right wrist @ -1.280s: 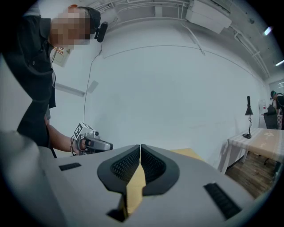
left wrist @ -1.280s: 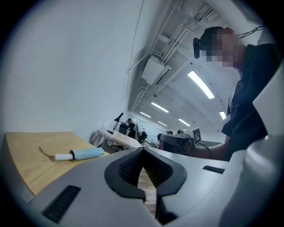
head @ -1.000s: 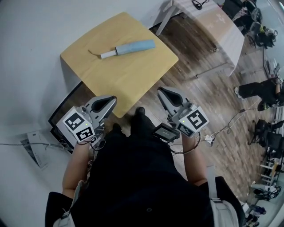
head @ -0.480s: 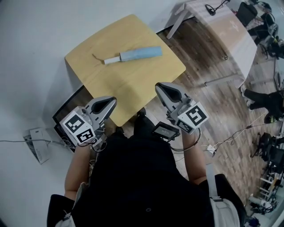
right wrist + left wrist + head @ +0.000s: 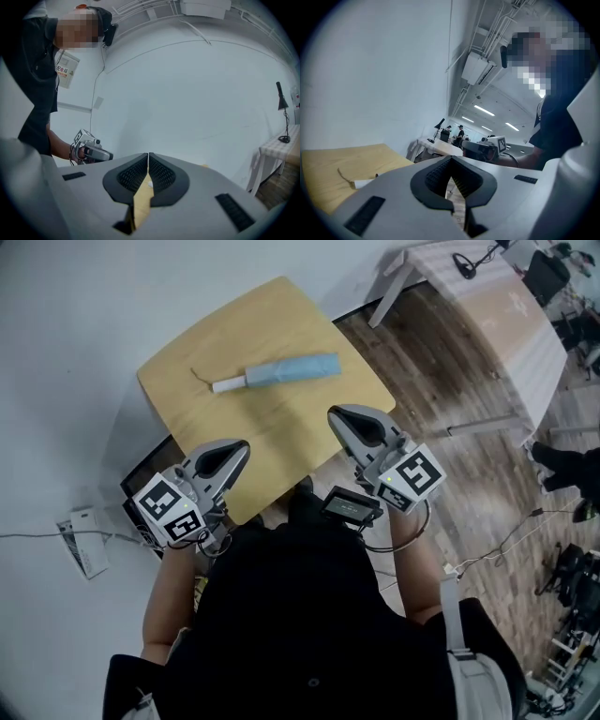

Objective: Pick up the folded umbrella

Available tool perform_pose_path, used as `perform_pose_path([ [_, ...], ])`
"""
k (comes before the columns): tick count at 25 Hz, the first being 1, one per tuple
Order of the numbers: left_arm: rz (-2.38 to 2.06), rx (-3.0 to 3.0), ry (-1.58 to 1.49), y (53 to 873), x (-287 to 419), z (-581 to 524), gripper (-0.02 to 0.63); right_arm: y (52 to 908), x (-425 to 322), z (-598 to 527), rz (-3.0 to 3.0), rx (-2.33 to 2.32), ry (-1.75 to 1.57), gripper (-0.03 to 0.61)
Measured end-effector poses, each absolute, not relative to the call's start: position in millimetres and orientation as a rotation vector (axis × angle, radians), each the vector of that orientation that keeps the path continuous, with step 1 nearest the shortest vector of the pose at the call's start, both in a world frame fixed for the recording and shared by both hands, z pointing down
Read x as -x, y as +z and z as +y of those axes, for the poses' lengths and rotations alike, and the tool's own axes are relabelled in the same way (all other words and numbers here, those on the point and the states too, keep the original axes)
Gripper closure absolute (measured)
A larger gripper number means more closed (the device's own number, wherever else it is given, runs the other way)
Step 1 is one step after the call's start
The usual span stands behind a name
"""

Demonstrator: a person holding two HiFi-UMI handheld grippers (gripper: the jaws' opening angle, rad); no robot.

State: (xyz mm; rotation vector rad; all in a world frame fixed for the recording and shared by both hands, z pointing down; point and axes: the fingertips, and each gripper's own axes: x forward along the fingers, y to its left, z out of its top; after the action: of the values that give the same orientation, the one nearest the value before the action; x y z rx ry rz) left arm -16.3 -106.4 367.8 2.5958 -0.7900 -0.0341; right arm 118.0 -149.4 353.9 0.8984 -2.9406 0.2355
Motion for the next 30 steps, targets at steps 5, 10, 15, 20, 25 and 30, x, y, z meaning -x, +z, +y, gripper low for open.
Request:
perform_pose_path([
  [5, -0.873, -2.588, -0.014, 355.9, -0.9, -124.9, 0.603, 355.9, -127.1, -177.9, -2.979, -0.794, 0.235, 0.558],
  [10, -0.966, -2.56, 0.004, 352.9, -5.1, -138.1, 0.603, 363.1, -124.3, -195.1, -3.016, -0.681, 0.241, 0.558],
  [15, -1.017, -2.537, 0.05, 355.4, -15.6, -151.5, 0.603, 377.6, -129.5, -205.2, -3.028, -0.611, 0.269, 0.558],
  [20, -1.017, -2.53, 0.079, 360.5, -23.1, -162.2, 0.603, 393.5, -133.2, -214.4, -3.032, -0.597, 0.32, 0.558],
  [25, -0.999, -2.534, 0.091, 367.5, -17.0, -172.0, 0.603, 397.8, -130.5, -228.1, -3.02, -0.634, 0.315, 0.557],
  [30, -1.002, -2.544, 0.1, 387.9, 5.1, -184.6, 0.603, 405.2, -121.4, -247.3, -2.945, -0.737, 0.254, 0.557],
])
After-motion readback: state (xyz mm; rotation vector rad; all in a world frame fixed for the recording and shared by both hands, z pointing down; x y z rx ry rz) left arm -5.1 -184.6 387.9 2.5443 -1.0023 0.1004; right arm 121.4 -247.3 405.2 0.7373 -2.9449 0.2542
